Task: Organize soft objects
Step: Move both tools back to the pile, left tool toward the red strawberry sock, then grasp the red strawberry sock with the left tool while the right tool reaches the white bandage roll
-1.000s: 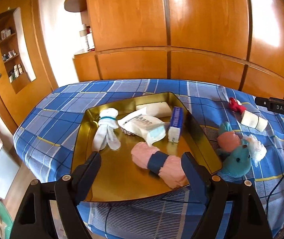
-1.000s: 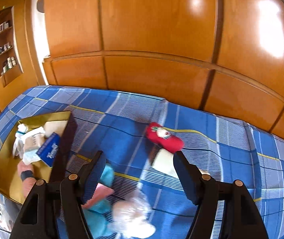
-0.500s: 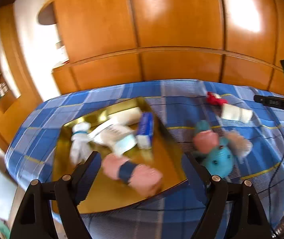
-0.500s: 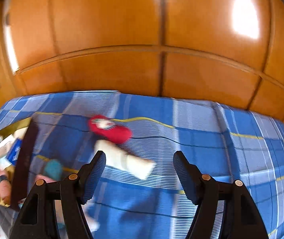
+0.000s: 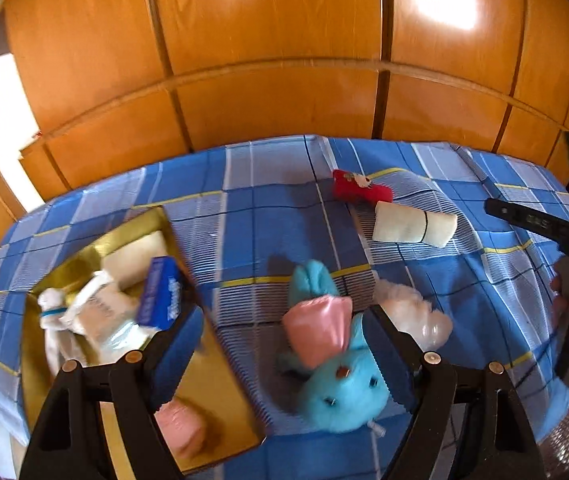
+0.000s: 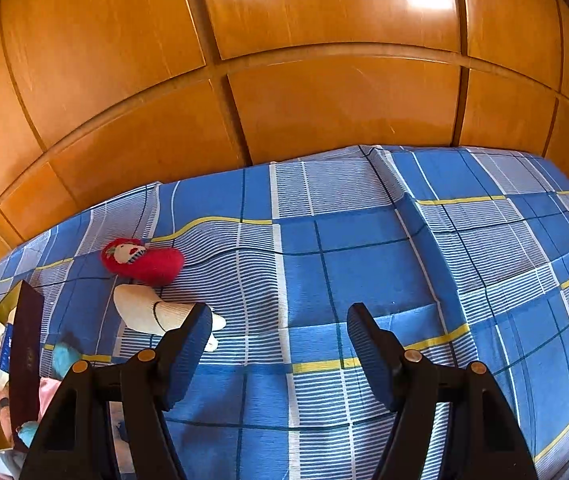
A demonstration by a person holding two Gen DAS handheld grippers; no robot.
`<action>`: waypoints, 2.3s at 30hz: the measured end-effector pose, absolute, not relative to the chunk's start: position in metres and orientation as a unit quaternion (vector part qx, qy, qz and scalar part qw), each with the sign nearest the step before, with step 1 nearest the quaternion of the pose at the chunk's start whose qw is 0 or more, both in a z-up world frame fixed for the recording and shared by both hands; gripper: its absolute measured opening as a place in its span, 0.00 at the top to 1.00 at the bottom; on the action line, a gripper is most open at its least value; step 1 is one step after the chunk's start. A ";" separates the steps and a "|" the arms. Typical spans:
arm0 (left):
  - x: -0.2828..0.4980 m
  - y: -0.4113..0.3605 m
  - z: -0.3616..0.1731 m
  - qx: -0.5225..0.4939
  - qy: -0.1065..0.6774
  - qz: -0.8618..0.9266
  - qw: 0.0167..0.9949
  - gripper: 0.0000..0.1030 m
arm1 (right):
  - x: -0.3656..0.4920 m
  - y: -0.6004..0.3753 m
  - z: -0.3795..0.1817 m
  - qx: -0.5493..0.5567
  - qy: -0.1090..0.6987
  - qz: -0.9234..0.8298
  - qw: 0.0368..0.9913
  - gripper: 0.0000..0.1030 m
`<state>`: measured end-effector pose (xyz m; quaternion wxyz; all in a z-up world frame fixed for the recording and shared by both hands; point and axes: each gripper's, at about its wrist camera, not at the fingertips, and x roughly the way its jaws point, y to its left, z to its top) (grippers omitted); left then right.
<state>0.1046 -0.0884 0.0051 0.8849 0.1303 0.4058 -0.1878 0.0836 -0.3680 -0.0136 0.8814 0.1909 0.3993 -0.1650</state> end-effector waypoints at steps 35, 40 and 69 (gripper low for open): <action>0.298 -0.229 -0.076 -0.039 0.571 -0.171 0.802 0.50 | 0.085 -0.366 -0.004 0.247 0.404 -0.144 0.869 0.31; 0.298 -0.238 -0.081 -0.027 0.571 -0.186 0.799 0.76 | 0.086 -0.366 -0.006 0.250 0.408 -0.146 0.866 0.31; 0.145 -0.084 0.013 0.016 0.461 -0.280 0.842 0.76 | 0.150 -0.281 -0.006 -0.007 0.492 0.023 0.870 0.31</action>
